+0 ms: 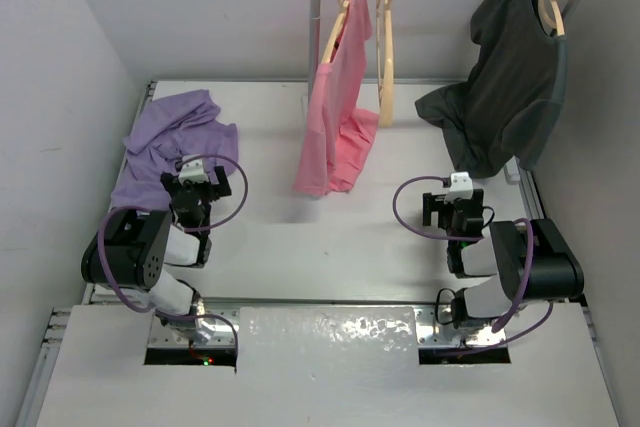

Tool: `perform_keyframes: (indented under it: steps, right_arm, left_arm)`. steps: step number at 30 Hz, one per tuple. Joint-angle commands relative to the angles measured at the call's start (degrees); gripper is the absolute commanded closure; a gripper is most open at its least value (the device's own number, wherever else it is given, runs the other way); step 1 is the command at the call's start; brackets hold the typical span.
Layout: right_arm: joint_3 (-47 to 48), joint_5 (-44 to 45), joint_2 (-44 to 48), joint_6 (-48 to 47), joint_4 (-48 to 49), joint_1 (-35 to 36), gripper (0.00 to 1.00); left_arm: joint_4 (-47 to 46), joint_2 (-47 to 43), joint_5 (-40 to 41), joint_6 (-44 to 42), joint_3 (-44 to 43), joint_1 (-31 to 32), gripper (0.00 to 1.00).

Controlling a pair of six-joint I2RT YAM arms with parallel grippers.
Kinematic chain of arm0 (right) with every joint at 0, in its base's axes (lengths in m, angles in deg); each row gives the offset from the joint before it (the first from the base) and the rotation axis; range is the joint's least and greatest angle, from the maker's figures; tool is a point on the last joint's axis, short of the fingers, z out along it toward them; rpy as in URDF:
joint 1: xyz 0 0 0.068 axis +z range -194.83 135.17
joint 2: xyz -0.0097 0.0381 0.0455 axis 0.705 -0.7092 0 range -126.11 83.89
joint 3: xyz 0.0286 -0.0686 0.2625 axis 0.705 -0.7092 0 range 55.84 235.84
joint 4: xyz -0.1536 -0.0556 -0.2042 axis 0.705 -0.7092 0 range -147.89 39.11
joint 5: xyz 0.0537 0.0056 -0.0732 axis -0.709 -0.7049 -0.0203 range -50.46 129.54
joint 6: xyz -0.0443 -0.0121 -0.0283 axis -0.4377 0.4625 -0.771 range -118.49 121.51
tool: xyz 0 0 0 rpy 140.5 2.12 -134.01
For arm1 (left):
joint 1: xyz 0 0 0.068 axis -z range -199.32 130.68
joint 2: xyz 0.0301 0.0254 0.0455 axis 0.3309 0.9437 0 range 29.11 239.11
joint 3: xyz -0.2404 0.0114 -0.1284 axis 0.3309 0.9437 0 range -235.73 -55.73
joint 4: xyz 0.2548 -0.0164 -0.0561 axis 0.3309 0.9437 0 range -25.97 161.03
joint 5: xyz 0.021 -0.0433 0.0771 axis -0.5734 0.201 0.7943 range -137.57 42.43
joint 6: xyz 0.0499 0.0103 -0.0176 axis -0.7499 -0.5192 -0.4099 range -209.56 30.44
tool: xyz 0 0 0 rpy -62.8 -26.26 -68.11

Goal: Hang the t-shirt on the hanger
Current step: Move the T-shirt to the center of the board.

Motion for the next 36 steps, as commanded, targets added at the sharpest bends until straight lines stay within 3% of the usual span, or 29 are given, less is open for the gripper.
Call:
perform_keyframes:
  steps: [1, 4, 6, 7, 8, 9, 11, 12, 14, 17, 20, 24, 26, 28, 30, 31, 33, 34, 35, 36]
  right_arm:
    - [1.04, 0.08, 0.68, -0.38, 2.4, -0.01, 0.01]
    - [1.3, -0.09, 0.59, -0.38, 2.05, -0.01, 0.01]
    - [1.47, -0.88, 1.2, -0.38, 1.79, -0.09, 0.01]
    - [2.43, -1.41, 4.86, -0.38, -1.0, -0.18, 0.01]
    - [6.62, -3.15, 7.34, -0.73, -11.73, -0.1, 0.01]
    - [9.45, -3.35, 9.36, -0.39, -18.19, -0.18, 0.01]
    - [15.42, -3.78, 13.5, 4.25, -29.97, -0.27, 0.01]
    - [16.41, -4.66, 14.47, 5.4, -31.95, -0.27, 0.01]
    - [17.29, -6.76, 16.58, 9.95, -34.86, -0.27, 0.07]
    - [17.38, -6.69, 18.51, 14.45, -37.5, -0.09, 0.15]
    - [18.35, -6.42, 19.57, 16.57, -41.71, 0.34, 0.11]
    - [20.98, -5.82, 20.54, 13.69, -47.86, 3.85, 0.07]
    - [23.26, -4.06, 20.98, 11.23, -52.61, 7.7, 0.06]
    - [24.85, 0.14, 21.95, 9.47, -56.38, 10.61, 0.06]
    - [25.56, 1.57, 23.08, 9.2, -58.15, 14.4, 0.06]
    - [25.82, 2.18, 23.53, 9.54, -59.72, 16.41, 0.06]
    - [25.39, 3.06, 24.76, 10.77, -60.62, 17.83, 0.08]
    - [24.43, 3.5, 26.42, 12.52, -60.62, 18.36, 0.1]
    - [23.89, 3.51, 27.3, 13.23, -60.62, 19.41, 0.12]
    - [23.28, 3.68, 28.27, 13.93, -62.27, 19.85, 0.12]
  left_arm:
    - [-2.6, -0.6, 0.02, 0.52, -0.57, -0.63, 0.0]
    - [-2.77, -0.43, -0.41, 0.52, -0.48, -0.63, 0.0]
    - [-3.82, -2.6, -6.89, -3.59, -0.4, -0.63, 0.0]
    - [6.18, -6.45, -12.49, -4.57, -1.53, -0.63, 0.0]
    - [16.37, -10.84, -15.68, -5.71, -9.19, -0.54, 0.0]
    - [37.88, -16.8, -21.98, -12.69, -14.75, -0.54, 0.0]
    - [53.5, -17.83, -19.6, -13.81, -31.32, -0.72, 0.0]
    - [64.27, -17.39, -17.23, -14.77, -35.07, -2.55, 0.0]
    - [71.9, -16.25, -20.61, -15.57, -41.25, -7.37, 0.0]
    - [90.06, -10.39, -31.07, -17.49, -47.31, -19.66, 0.02]
    - [96.09, -3.01, -29.52, -21.44, -51.37, -21.11, 0.02]
    - [92.24, 3.69, -25.04, -22.51, -51.19, -20.76, 0.0]
    - [93.2, 10.34, -23.19, -20.51, -53.82, -20.85, 0.06]
    - [97.41, 14.49, -26.68, -20.75, -55.15, -20.93, 0.17]
    - [96.64, 14.95, -27.23, -18.56, -52.53, -19.89, 0.18]
    - [95.67, 14.96, -26.62, -18.03, -51.38, -19.62, 0.26]
    - [94.96, 14.96, -26.08, -20.03, -48.31, -19.18, 0.53]
    - [95.66, 14.17, -26.34, -22.05, -47.6, -18.83, 0.88]
    - [97.84, 13.03, -26.78, -26.94, -46.72, -18.48, 1.0]
    - [99.34, 11.54, -28.53, -29.6, -44.8, -17.34, 1.0]
